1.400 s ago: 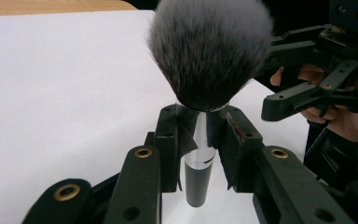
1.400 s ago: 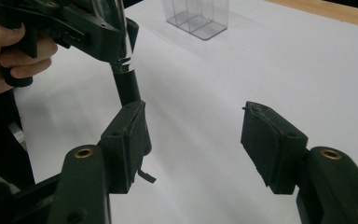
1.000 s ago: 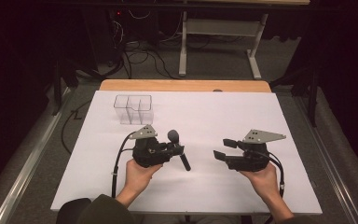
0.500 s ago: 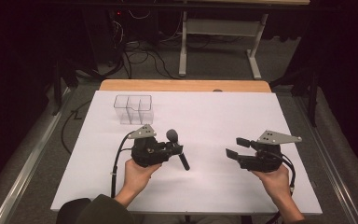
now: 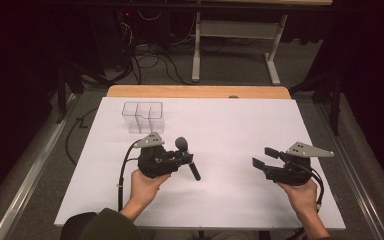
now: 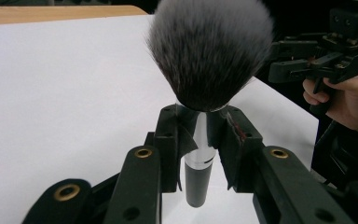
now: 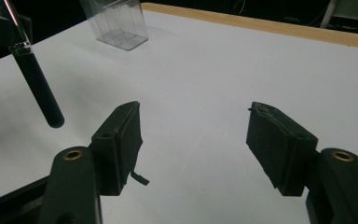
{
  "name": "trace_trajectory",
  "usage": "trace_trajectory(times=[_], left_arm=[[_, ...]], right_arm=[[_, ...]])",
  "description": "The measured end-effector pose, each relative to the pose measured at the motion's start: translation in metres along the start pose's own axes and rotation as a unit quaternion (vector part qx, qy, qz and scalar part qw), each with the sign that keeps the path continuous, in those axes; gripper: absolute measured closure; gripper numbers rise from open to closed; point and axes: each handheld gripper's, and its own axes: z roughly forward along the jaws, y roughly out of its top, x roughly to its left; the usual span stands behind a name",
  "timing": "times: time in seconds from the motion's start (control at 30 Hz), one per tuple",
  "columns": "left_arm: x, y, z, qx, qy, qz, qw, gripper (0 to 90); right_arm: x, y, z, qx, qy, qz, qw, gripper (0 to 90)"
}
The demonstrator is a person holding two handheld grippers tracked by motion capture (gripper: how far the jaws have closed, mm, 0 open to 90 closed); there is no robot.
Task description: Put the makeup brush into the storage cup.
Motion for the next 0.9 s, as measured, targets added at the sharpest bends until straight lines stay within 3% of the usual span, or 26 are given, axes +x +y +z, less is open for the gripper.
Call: trace_trajectory(times=[0.4, 0.57, 0.7, 0.9], left_arm=[[0.009, 0.003, -0.02, -0.012, 0.017, -0.006, 0.9998, 69.8], [0.014, 0.006, -0.028, -0.017, 0.019, -0.014, 0.9996, 69.9], [0.016, 0.01, -0.036, -0.027, 0.024, -0.013, 0.9993, 69.9], [0.021, 0.017, -0.048, -0.034, 0.036, -0.014, 0.9987, 69.8]], right_arm=[[-0.004, -0.012, 0.002, 0.001, -0.026, 0.001, 0.9997, 36.7], [-0.005, -0.018, -0.001, -0.006, -0.048, 0.008, 0.9988, 32.2], [-0.007, -0.022, -0.003, -0.015, -0.052, 0.023, 0.9983, 29.4], [-0.01, -0.028, -0.003, -0.021, -0.05, 0.026, 0.9982, 26.2]])
